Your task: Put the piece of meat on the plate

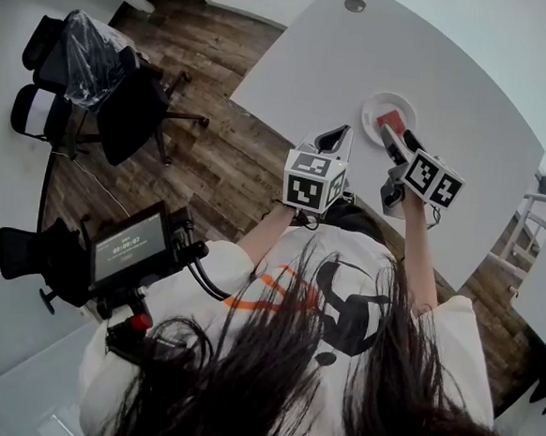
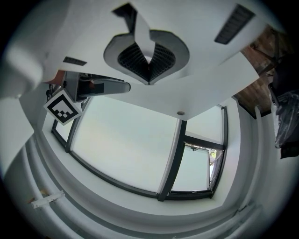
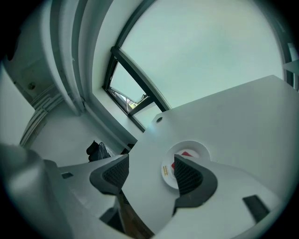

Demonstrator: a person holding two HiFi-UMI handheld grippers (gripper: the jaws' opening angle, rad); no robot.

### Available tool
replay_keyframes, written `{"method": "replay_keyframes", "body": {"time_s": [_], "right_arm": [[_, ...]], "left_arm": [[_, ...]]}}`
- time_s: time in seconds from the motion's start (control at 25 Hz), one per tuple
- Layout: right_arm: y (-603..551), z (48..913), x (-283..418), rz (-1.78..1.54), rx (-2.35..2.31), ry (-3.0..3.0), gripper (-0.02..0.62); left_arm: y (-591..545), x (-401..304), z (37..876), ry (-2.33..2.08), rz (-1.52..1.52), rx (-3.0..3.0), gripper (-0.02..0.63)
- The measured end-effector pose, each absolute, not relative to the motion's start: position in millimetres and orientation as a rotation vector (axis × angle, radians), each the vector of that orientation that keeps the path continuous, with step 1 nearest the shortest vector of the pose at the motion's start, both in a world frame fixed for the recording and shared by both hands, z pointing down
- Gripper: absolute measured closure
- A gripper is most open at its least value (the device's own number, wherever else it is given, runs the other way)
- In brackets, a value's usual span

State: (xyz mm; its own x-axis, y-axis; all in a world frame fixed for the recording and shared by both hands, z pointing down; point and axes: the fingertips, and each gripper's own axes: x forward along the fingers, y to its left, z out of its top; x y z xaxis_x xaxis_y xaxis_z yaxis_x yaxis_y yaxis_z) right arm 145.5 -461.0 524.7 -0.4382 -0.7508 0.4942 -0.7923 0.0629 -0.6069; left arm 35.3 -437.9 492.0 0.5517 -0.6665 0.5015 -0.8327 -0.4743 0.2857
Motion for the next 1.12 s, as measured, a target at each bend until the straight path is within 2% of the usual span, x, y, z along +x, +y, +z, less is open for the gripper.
{"method": "replay_keyframes", "body": {"time_s": [0.52,0.56,0.84,0.88,1.08,1.12], "right_arm": [[-389.1,490.7,82.2,1.364,1.654,-2.377,0.29],[-382.6,491.3,78.4,1.364,1.666,-2.386,0.373],[-334.0,501.5,51.2,1.445,1.704,-2.387,0.375],[-323.1,500.3,49.3,1.452,1.717,-2.381,0.422],[-260.5,493.1,43.5,1.468,1.752,-2.33,0.431],[-252.6,492.4,43.3,1.47,1.762,-2.319,0.456]], "left_arm": [[-385.5,-11.0,479.0,-1.208,0.392,2.309,0.601],[-378.3,-15.0,479.2,-1.204,0.391,2.311,0.601],[-331.1,-36.1,483.8,-1.165,0.355,2.313,0.601],[-321.5,-37.8,482.5,-1.157,0.347,2.31,0.601],[-267.3,-42.1,477.6,-1.116,0.331,2.293,0.601],[-260.4,-42.9,478.8,-1.11,0.33,2.286,0.601]]}}
